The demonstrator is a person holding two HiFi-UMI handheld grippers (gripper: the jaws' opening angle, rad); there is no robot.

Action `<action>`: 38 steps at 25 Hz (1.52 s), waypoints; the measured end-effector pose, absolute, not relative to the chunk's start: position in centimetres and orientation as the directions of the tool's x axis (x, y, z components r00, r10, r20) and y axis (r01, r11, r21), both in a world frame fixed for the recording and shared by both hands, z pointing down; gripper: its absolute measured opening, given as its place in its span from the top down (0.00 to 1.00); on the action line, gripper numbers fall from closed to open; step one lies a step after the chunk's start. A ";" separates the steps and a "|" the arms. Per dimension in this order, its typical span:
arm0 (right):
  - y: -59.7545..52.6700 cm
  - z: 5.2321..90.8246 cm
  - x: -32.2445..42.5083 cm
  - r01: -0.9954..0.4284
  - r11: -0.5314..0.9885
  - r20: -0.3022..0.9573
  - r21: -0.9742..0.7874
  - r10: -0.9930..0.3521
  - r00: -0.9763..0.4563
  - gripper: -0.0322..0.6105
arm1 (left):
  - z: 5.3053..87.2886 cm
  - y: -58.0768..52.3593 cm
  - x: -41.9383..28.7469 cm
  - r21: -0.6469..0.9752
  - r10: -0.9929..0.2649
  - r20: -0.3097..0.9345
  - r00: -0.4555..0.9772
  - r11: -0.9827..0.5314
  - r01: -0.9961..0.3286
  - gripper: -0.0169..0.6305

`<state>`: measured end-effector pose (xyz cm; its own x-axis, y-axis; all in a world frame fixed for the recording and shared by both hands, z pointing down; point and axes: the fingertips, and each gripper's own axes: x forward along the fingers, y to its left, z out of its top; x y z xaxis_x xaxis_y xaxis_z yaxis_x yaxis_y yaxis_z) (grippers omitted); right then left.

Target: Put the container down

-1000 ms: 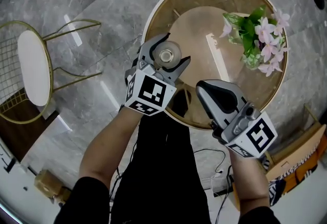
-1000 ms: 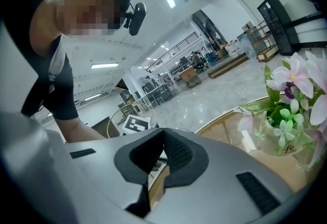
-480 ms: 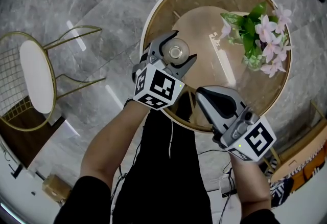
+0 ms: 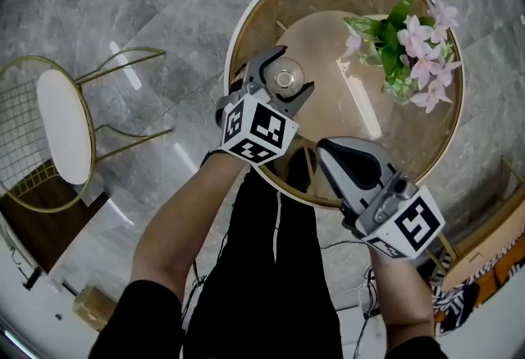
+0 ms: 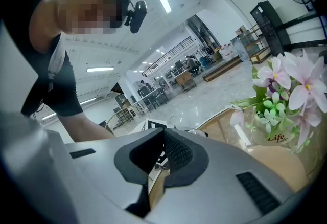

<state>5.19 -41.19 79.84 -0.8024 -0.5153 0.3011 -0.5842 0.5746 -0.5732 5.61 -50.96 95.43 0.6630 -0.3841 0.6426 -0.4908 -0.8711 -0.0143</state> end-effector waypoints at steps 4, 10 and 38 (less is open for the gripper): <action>-40.5 78.6 6.0 -0.593 0.583 0.297 -0.556 -0.527 -0.797 0.93 | 94.2 -50.7 5.4 -0.023 -0.403 0.636 0.658 -0.862 -0.506 0.44; -39.2 76.7 7.2 -0.601 0.595 0.280 -0.534 -0.545 -0.790 0.93 | 91.4 -50.7 4.8 -0.052 -0.469 0.606 0.643 -0.830 -0.556 0.44; -32.3 42.3 10.7 -0.582 0.686 0.093 -0.436 -0.609 -0.788 0.93 | 46.0 -38.9 4.1 0.160 -0.501 0.440 0.745 -0.773 -0.614 0.94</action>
